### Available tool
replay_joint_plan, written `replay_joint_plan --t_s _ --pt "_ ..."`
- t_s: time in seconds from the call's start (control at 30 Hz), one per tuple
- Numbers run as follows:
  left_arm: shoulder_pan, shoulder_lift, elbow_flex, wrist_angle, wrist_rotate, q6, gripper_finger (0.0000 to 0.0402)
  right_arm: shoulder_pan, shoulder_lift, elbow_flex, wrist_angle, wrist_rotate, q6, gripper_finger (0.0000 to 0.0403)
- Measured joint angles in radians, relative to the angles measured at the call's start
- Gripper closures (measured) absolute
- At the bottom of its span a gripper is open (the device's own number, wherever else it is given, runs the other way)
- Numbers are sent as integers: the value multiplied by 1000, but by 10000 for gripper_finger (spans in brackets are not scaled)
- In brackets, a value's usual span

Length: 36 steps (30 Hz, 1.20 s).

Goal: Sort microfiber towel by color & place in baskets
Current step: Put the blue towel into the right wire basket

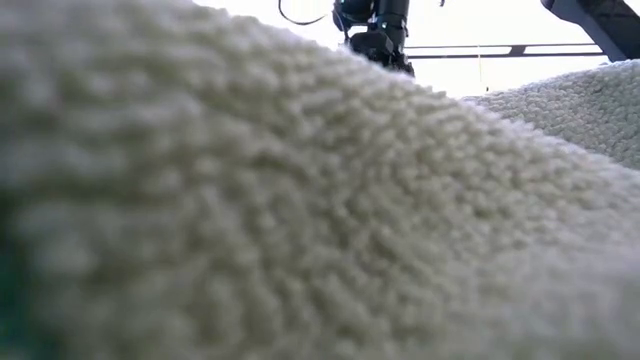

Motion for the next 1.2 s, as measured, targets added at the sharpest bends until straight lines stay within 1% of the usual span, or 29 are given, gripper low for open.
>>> replay_joint_plan --t_s 0.17,0.3,0.37,0.47,0.53,0.8,0.97,1.1,1.2 --pt "0 0 0 1 3 2 402 0 1 -85 10 -15 11 313" --pt "0 0 0 1 21 3 402 0 1 -126 13 2 13 288" --pt "0 0 0 0 22 3 402 0 1 -136 12 54 10 283" --pt "0 0 0 -4 21 3 402 -2 1 -139 -11 160 -13 283" --pt "0 0 0 -12 21 3 402 -7 1 -139 -31 200 -25 285" --pt "0 0 0 -24 20 3 402 -60 -9 -155 -32 164 -38 287" --pt "0 0 0 -40 18 0 402 -79 -83 -185 29 161 -51 285" --pt "0 0 0 -39 17 0 402 -100 -173 -272 125 157 -38 285" --pt "0 0 0 -37 17 -5 402 -123 -250 -386 192 90 -4 284"
